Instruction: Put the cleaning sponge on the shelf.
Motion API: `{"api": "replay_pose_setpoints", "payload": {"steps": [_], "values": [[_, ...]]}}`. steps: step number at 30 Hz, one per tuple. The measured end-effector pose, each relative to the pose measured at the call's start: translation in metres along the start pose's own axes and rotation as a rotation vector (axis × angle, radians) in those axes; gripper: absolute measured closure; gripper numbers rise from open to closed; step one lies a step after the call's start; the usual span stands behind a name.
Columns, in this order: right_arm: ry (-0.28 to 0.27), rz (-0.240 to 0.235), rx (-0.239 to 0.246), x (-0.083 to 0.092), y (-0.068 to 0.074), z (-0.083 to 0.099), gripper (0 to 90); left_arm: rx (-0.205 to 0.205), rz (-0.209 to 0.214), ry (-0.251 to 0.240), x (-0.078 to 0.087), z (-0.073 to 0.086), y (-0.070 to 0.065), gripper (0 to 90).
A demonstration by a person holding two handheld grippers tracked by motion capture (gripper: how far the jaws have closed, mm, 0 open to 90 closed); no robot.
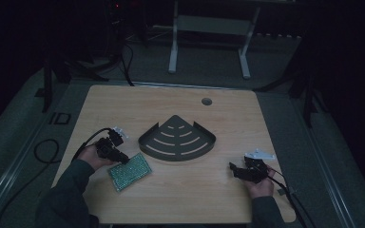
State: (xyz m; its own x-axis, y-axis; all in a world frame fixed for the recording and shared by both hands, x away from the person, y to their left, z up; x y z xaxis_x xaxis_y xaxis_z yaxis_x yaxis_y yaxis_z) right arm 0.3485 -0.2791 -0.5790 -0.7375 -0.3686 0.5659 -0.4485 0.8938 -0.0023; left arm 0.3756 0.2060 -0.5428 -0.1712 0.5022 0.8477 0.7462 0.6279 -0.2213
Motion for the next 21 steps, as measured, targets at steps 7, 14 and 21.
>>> {"api": "replay_pose_setpoints", "payload": {"steps": [7, 14, 21], "values": [[0.0, 0.0, 0.0, 0.0, 0.0, 0.0, 26.1, 0.022, 0.024, 0.008, -0.0025, 0.0005, 0.0042, 78.2], [0.0, 0.0, 0.001, -0.0001, -0.0001, 0.0, 26.1, 0.047, 0.068, 0.012, -0.0042, 0.0012, 0.0086, 79.9], [0.0, 0.0, 0.001, -0.0001, 0.0, 0.0, 26.1, 0.083, 0.053, 0.033, -0.0031, -0.0003, 0.0073, 89.1]]}}
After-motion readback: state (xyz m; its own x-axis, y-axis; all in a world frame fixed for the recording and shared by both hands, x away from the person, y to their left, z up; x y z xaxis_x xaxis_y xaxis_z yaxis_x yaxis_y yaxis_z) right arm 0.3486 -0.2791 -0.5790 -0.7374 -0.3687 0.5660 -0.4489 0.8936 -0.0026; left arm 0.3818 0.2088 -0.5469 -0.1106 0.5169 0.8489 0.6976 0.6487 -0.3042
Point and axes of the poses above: each handheld gripper's, and its own axes: x roughly backward along the jaws, z roughly out of its underside, y roughly to its left, the point moved 3 cm from there along -x, roughly forward along the jaws, and after that the axes turned 8 degrees about -y, right-handed, at the moved point
